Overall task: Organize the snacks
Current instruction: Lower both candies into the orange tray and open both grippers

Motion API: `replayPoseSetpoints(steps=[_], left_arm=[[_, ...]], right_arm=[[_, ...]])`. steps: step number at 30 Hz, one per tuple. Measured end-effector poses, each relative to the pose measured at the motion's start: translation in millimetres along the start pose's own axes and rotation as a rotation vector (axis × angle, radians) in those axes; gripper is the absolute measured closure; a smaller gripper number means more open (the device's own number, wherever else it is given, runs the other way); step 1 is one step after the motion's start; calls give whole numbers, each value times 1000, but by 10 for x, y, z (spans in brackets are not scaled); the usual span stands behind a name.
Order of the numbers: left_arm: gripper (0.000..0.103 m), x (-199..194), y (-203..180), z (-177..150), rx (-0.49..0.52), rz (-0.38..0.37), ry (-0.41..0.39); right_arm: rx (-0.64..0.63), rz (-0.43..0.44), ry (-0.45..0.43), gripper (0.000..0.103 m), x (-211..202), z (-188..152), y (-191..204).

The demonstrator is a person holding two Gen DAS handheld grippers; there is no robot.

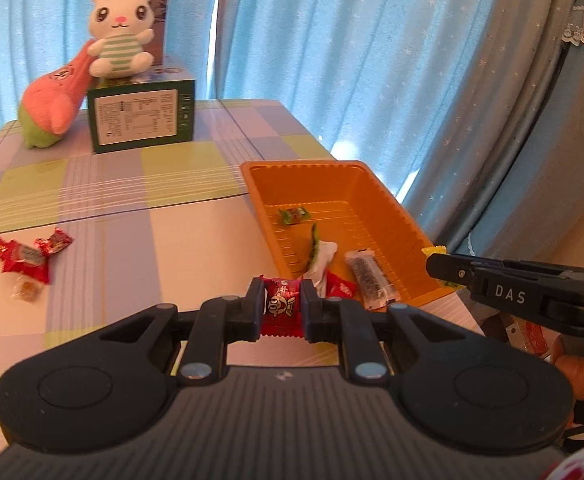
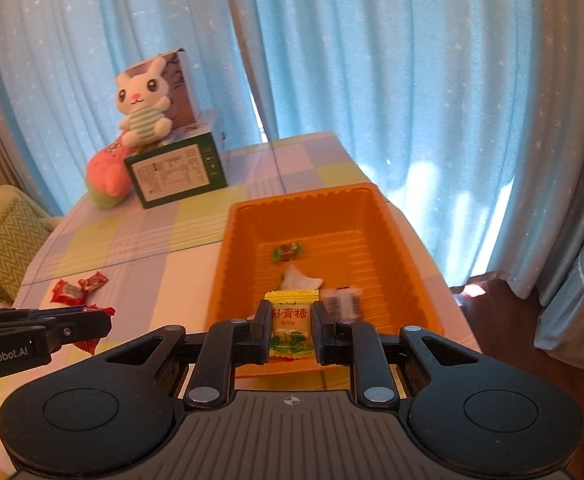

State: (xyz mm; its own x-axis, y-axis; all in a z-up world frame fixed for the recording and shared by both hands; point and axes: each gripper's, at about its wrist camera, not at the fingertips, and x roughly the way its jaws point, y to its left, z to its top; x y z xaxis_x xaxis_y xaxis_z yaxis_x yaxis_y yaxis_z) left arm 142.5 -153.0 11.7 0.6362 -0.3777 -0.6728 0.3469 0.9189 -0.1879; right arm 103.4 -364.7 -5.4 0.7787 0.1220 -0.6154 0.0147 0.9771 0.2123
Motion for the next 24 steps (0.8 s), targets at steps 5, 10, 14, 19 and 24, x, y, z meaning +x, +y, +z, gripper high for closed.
replayPoseSetpoints(steps=[5, 10, 14, 19, 24], left_arm=[[87, 278, -132, 92, 18, -24, 20], [87, 547, -218, 150, 26, -40, 42], [87, 705, -258, 167, 31, -49, 58], [86, 893, -320, 189, 53, -57, 69], [52, 935, -312, 163, 65, -61, 78]], right_arm=[[9, -16, 7, 83, 130, 61, -165], [14, -24, 14, 83, 264, 112, -256], [9, -28, 21, 83, 369, 149, -303], [16, -31, 27, 83, 466, 171, -347], [17, -33, 32, 83, 486, 158, -370]])
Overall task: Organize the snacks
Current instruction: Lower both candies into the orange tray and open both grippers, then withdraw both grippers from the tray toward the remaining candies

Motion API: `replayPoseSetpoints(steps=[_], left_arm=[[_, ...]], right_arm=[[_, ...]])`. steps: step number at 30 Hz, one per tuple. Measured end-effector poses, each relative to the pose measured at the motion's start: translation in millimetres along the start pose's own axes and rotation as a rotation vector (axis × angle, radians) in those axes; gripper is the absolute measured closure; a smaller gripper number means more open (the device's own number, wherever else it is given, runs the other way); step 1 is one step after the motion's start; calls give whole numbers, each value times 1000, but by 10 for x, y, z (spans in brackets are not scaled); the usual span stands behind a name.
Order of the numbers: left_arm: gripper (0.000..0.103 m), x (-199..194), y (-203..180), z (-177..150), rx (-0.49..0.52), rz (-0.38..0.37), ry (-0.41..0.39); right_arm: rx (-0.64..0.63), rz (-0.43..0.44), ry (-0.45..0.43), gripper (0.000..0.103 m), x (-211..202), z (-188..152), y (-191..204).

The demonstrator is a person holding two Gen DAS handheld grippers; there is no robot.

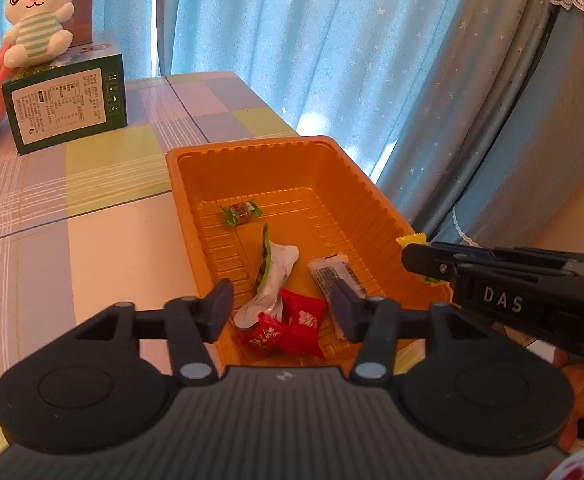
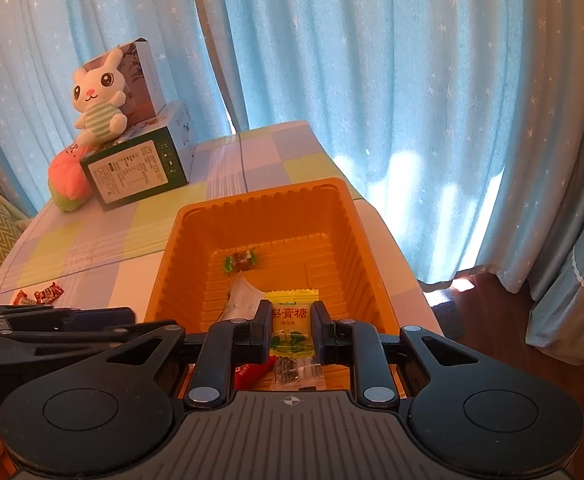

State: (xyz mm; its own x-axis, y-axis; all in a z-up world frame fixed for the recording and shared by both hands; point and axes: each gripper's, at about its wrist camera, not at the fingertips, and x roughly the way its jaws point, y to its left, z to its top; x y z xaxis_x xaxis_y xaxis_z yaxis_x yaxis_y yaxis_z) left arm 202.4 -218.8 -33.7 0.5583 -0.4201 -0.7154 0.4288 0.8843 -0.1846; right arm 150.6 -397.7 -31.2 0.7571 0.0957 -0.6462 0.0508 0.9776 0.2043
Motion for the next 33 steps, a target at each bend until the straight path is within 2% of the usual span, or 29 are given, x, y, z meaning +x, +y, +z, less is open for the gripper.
replayPoseSetpoints(steps=[7, 16, 17, 18, 19, 20, 27, 33], left_arm=[[51, -159, 243, -228, -45, 53, 17], [44, -408, 510, -399, -92, 109, 1], [43, -438, 523, -414, -93, 113, -1], [40, -476, 534, -431, -94, 119, -6], [38, -516, 545, -448, -98, 125, -12], [35, -555, 560, -463, -103, 129, -17], [31, -825, 640, -578, -129, 153, -36], [29, -1129, 708, -695, -141, 175, -57]], right_arm=[[14, 12, 5, 83, 21, 7, -6], [65, 80, 15, 81, 139, 135, 78], [73, 75, 14, 79, 142, 141, 77], [78, 67, 12, 62, 133, 145, 73], [84, 61, 4, 41, 105, 137, 67], [89, 54, -5, 36, 73, 124, 64], [105, 33, 11, 35, -164, -25, 136], [75, 44, 35, 35, -376, -223, 411]])
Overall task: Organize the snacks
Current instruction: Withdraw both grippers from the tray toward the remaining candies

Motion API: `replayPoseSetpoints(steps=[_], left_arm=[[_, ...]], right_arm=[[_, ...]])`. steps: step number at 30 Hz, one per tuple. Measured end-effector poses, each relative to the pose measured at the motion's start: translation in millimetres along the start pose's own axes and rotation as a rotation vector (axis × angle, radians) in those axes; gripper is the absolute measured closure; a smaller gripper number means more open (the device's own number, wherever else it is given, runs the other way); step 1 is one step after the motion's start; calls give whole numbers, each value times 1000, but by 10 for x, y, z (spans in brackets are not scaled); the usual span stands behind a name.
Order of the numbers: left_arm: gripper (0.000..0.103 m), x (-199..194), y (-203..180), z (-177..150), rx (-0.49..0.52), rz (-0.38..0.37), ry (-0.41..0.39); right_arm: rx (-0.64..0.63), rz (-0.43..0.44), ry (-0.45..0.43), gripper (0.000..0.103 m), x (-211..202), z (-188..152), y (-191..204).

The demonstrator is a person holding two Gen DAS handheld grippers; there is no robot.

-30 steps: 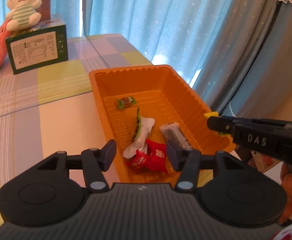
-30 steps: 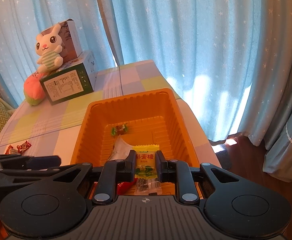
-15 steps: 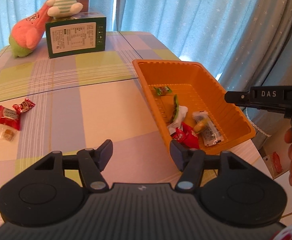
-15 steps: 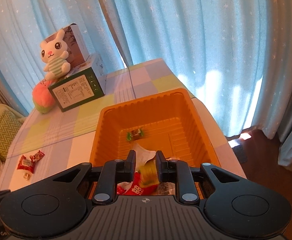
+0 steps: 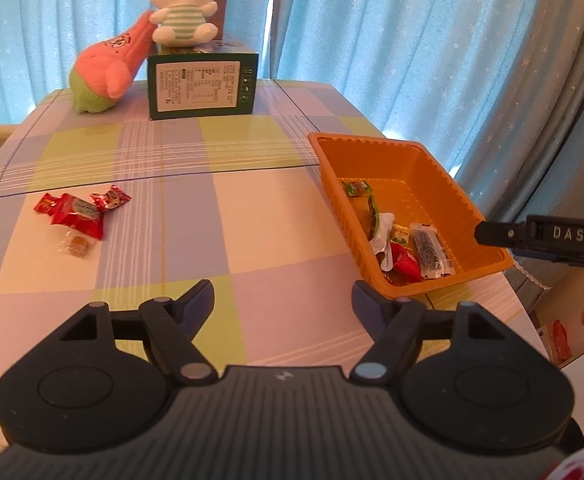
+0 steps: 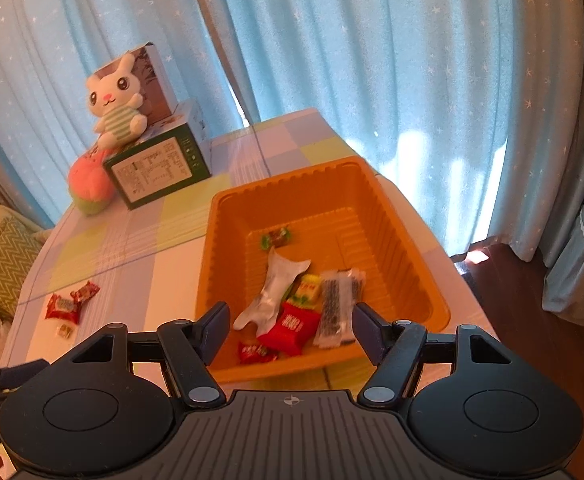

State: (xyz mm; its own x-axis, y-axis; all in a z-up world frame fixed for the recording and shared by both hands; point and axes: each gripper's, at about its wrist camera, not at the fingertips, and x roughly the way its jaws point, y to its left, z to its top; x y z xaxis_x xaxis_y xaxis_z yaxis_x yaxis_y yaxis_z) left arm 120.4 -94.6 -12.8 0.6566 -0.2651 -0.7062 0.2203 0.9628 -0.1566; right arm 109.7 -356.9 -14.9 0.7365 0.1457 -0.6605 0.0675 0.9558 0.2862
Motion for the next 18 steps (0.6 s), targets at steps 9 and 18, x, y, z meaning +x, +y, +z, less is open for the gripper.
replayPoseSetpoints(steps=[9, 18], left_arm=[[26, -441, 302, -100, -34, 50, -37], [24, -776, 635, -227, -67, 103, -65]], right_arm=[[-98, 47, 30, 35, -180, -346, 564], [-185, 95, 48, 35, -213, -530, 1040]])
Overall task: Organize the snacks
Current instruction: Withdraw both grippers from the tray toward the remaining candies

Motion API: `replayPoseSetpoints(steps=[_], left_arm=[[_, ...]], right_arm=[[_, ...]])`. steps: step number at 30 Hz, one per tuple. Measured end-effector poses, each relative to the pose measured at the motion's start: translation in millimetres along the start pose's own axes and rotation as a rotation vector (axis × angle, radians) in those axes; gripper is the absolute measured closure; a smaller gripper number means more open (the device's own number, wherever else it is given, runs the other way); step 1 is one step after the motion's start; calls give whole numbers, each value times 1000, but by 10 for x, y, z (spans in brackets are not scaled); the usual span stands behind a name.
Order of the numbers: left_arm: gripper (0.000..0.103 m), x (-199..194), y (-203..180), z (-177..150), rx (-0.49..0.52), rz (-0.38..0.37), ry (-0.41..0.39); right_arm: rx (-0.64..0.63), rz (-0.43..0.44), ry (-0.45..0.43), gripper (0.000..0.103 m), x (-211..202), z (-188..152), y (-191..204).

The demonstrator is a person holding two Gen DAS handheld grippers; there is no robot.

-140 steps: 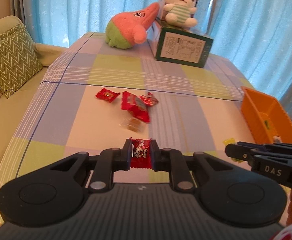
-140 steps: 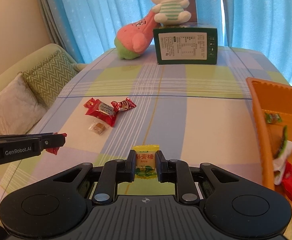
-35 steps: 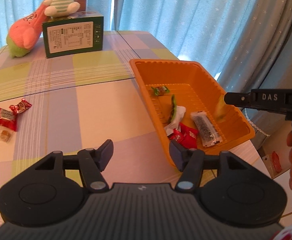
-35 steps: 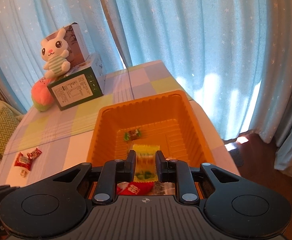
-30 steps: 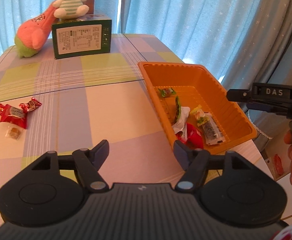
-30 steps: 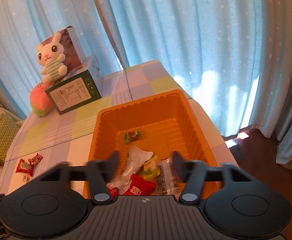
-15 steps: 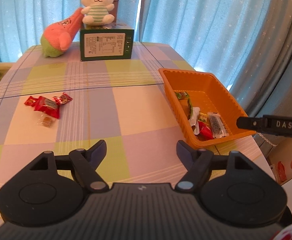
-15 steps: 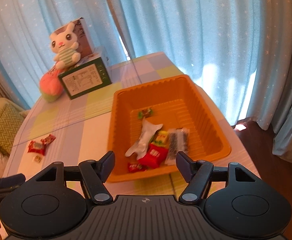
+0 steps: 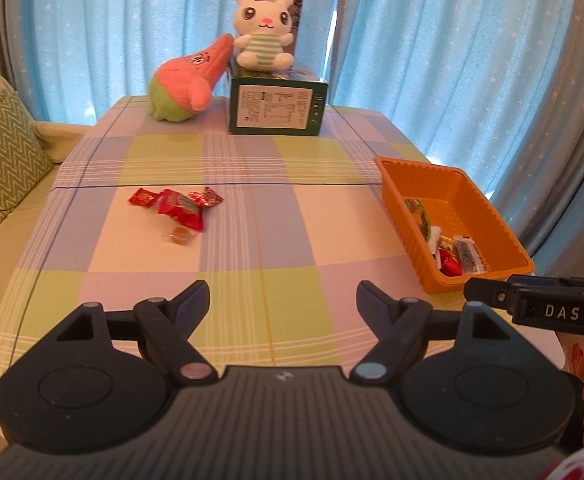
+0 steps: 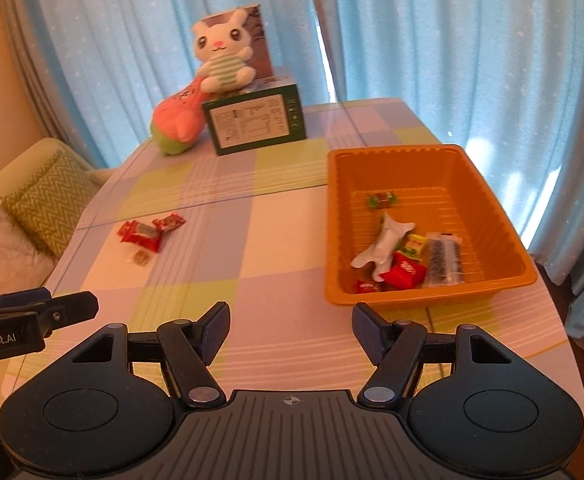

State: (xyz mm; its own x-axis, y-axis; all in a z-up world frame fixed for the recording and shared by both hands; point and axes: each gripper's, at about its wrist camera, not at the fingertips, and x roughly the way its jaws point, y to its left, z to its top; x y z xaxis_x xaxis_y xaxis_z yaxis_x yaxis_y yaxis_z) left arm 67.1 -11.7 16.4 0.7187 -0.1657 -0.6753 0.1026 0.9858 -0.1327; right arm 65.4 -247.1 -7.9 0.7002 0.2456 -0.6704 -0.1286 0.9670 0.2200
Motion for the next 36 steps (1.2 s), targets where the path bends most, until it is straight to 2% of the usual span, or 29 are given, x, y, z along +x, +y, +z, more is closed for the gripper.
replayPoseSetpoints(steps=[7, 18, 36], left_arm=[[23, -96, 244, -34, -36, 29, -8], [21, -143, 445, -82, -64, 55, -10], [21, -32, 760, -24, -81, 117, -25]], right_arm=[[-44, 23, 6, 35, 41, -4, 242], [-78, 38, 17, 35, 116, 9, 396], [-114, 80, 31, 35, 421, 84, 632]])
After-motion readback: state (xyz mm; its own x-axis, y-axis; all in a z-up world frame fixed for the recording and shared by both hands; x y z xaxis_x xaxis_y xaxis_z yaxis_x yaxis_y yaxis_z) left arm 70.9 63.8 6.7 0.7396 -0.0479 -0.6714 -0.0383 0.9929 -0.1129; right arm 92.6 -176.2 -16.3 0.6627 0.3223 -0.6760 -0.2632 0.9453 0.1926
